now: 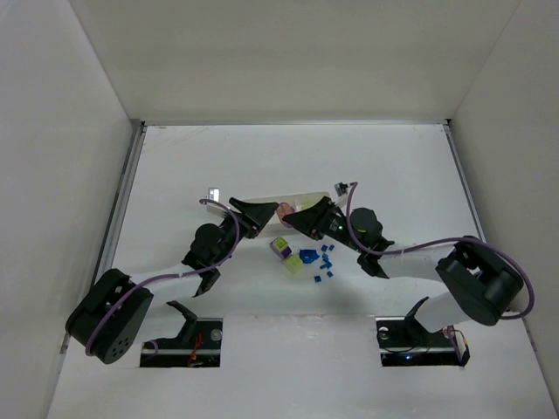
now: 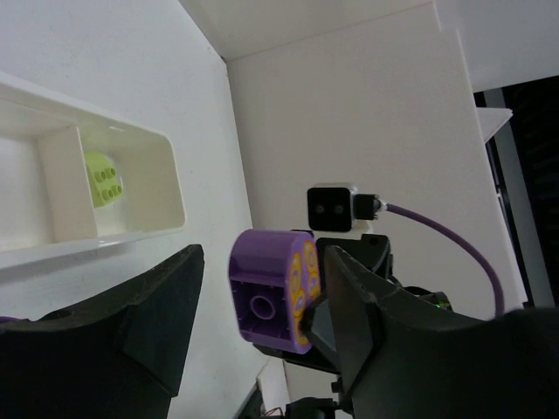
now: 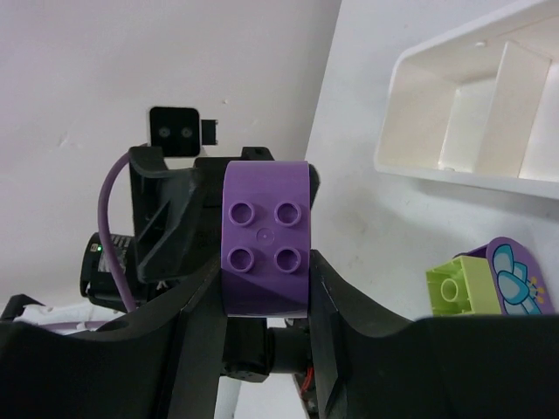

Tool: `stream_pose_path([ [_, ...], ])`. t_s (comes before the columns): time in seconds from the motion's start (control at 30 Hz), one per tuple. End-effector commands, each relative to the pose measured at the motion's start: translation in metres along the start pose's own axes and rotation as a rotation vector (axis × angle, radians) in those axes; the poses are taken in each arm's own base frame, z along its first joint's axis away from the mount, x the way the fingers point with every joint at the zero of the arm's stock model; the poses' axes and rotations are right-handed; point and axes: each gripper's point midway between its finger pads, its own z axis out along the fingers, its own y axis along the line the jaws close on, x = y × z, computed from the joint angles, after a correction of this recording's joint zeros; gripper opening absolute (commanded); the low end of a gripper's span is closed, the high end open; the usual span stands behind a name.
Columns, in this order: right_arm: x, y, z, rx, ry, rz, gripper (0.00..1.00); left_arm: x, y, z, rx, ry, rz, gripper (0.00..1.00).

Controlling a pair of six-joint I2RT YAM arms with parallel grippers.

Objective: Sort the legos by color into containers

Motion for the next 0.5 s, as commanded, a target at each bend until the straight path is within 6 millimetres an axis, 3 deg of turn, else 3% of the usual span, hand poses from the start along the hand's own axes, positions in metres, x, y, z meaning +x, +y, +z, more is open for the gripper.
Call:
stream_pose_path([
  [0.0,-0.012,0.041,0.011,-0.151,-0.041,0.035,0.27,-0.003,-0.037,-0.006,0.142,0.006,-0.012,0.54],
  [0.47,-0.008,0.048,0.018,-0.238,-0.02,0.123,0.27,0.0,-0.024,-0.003,0.106,0.014,-0.017,0.5],
])
